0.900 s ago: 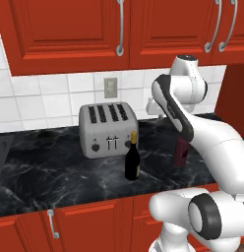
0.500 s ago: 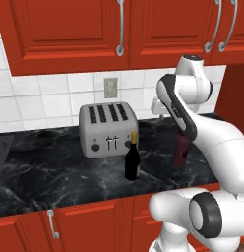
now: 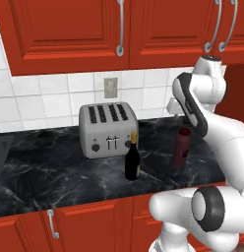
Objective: There is a wine glass and glass cup on the dining counter. Place the wine bottle next to the wine glass and the juice bottle next to the glass cup.
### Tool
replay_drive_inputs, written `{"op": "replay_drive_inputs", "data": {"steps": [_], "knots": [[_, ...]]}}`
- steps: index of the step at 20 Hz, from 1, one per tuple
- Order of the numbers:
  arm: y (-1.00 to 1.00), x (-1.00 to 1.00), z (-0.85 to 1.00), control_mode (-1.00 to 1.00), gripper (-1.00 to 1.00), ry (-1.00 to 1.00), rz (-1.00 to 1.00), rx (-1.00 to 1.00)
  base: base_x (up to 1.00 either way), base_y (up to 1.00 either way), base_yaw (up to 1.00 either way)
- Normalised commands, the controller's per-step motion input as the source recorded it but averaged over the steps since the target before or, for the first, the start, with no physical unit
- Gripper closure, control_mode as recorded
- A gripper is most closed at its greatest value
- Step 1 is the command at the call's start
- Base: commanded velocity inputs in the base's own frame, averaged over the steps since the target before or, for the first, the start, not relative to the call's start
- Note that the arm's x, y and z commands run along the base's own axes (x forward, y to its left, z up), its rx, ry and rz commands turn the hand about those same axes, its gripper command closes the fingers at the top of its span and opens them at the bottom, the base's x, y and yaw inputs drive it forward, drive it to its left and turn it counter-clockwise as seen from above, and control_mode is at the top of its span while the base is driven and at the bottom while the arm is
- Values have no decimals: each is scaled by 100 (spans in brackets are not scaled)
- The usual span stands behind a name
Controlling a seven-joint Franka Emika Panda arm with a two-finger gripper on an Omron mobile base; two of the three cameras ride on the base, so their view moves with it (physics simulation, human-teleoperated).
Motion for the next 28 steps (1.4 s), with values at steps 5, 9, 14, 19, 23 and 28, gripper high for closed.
{"op": "replay_drive_inputs", "data": {"steps": [5,9,14,19,23,28], "knots": [[-50,8,-15,-100,-100,0,0,0,0,0,0],[-17,27,-27,-100,-100,0,0,-10,0,0,0],[-2,42,-32,-100,-100,-1,0,-7,0,0,0],[-1,33,-25,-100,-100,0,0,-1,0,0,0],[-10,12,-23,-100,-100,2,0,0,0,0,0],[-11,0,-19,-100,-100,8,0,0,0,0,0]]}}
